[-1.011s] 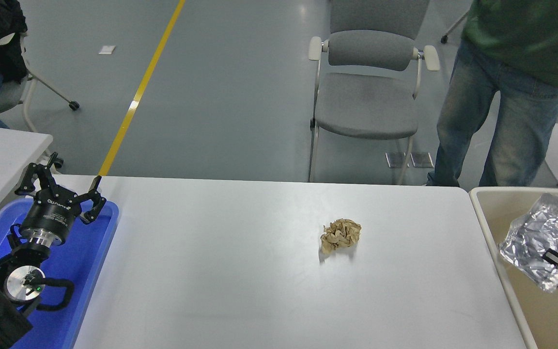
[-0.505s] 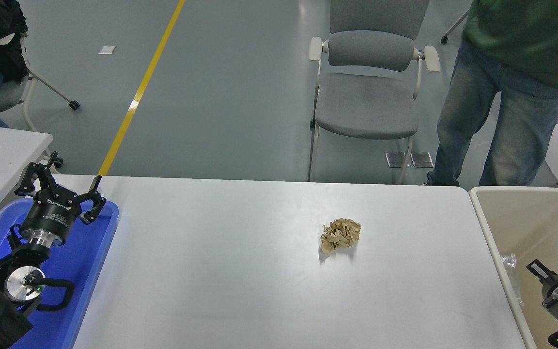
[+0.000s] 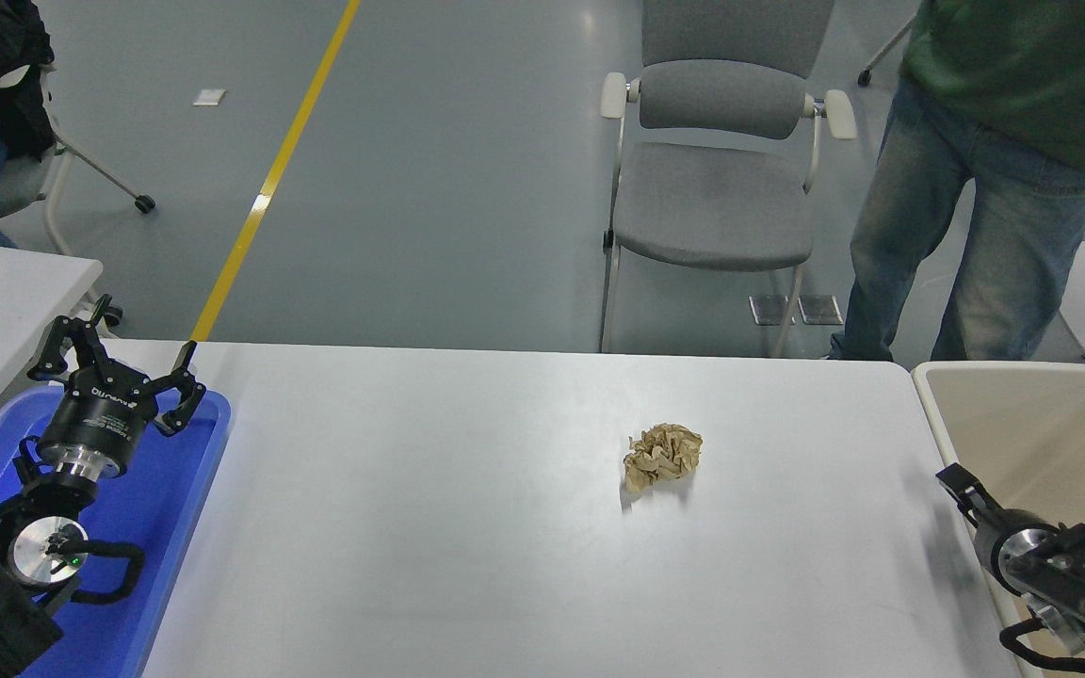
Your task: Clean the table surface
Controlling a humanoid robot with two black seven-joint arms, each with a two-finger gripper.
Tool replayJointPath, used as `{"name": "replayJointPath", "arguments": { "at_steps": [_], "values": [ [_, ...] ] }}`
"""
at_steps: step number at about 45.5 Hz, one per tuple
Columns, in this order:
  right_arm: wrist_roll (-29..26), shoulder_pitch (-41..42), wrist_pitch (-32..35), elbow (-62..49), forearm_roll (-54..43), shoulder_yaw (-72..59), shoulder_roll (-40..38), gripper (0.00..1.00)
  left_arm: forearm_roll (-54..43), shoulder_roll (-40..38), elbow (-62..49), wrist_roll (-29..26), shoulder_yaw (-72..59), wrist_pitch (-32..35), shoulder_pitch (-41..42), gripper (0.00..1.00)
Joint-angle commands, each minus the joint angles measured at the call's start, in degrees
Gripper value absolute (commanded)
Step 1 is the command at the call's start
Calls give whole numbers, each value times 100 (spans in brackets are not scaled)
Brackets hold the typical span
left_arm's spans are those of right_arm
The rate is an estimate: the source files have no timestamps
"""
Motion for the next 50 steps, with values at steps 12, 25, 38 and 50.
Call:
{"name": "replayJointPath", "arguments": {
  "at_steps": [12, 25, 38, 50],
  "values": [
    [4, 63, -325, 2124, 10, 669, -1393, 100, 0, 0, 0, 0, 0, 0, 0, 100],
    [4, 10, -343, 3953, 54, 1495, -1693, 100, 0, 0, 0, 0, 0, 0, 0, 100],
    [4, -69, -325, 3954, 1398, 2206, -841, 100, 0, 0, 0, 0, 0, 0, 0, 100],
    [30, -253, -299, 3489, 1855, 3182, 345, 100, 0, 0, 0, 0, 0, 0, 0, 100]
  ]
}}
